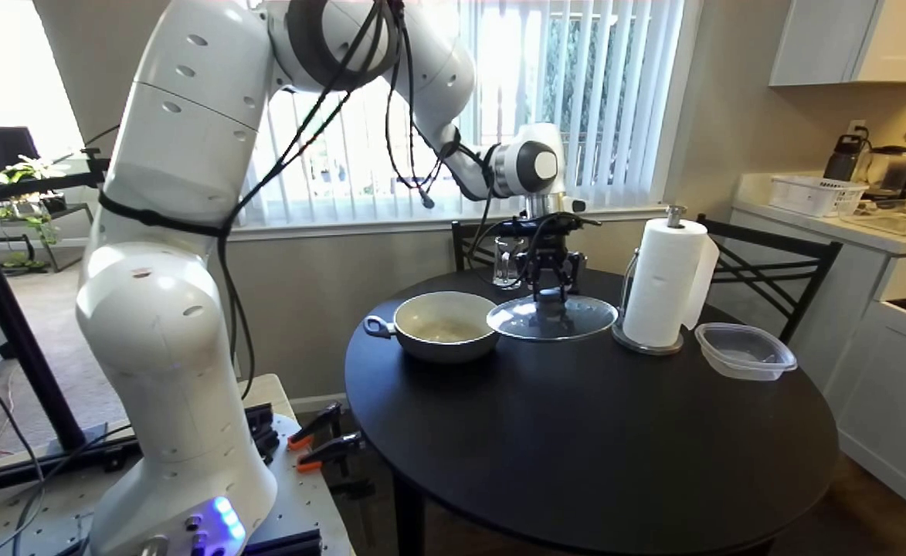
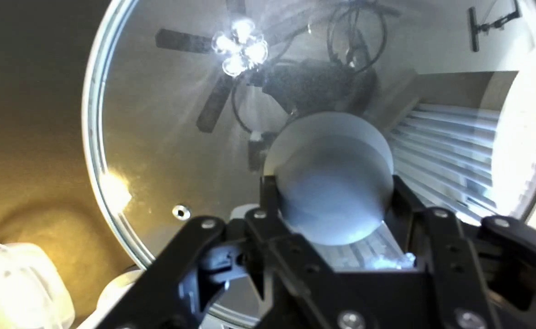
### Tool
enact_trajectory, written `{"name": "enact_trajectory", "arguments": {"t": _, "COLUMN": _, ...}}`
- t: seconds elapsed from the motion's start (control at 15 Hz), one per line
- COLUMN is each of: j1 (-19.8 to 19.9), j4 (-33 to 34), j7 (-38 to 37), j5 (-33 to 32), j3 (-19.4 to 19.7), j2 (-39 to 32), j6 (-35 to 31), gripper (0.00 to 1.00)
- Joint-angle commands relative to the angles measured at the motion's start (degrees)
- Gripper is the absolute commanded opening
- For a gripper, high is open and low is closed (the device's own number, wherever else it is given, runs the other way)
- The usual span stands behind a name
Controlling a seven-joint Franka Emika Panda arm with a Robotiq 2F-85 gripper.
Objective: Put the lid on the pot
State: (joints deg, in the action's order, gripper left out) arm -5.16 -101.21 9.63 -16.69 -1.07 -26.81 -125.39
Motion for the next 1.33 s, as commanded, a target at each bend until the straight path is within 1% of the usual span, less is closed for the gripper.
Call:
{"name": "enact_trajectory", "arguments": {"t": 0.0, "j1": -1.3, "j4": -4.0, "j7": 2.5, "j5": -3.8, "j3": -0.6, "j2": 3.4, "j6": 0.1, "gripper": 0.33}}
{"name": "enact_trajectory", "arguments": {"t": 0.2, "j1": -3.0, "j4": -8.2, "j7": 1.4, "j5": -7.7, "j3": -1.0, "j2": 5.7, "j6": -0.9, "gripper": 0.33}}
{"name": "enact_trajectory", "arguments": {"t": 0.4, "j1": -4.6, "j4": -12.3, "j7": 0.6, "j5": -11.2, "j3": -1.5, "j2": 9.8, "j6": -1.7, "gripper": 0.33}}
{"name": "enact_trajectory", "arguments": {"t": 0.6, "j1": -5.5, "j4": -15.4, "j7": 0.5, "j5": -13.0, "j3": -2.7, "j2": 13.5, "j6": -3.1, "gripper": 0.33}}
{"name": "enact_trajectory", "arguments": {"t": 0.8, "j1": -5.5, "j4": -14.4, "j7": 1.9, "j5": -11.7, "j3": -4.5, "j2": 12.8, "j6": -4.8, "gripper": 0.33}}
{"name": "enact_trajectory", "arguments": {"t": 1.07, "j1": -5.3, "j4": -11.4, "j7": 3.4, "j5": -8.3, "j3": -6.5, "j2": 8.3, "j6": -9.3, "gripper": 0.33}}
{"name": "enact_trajectory", "arguments": {"t": 1.27, "j1": -5.8, "j4": -9.7, "j7": 4.2, "j5": -7.1, "j3": -7.8, "j2": 5.5, "j6": -11.1, "gripper": 0.33}}
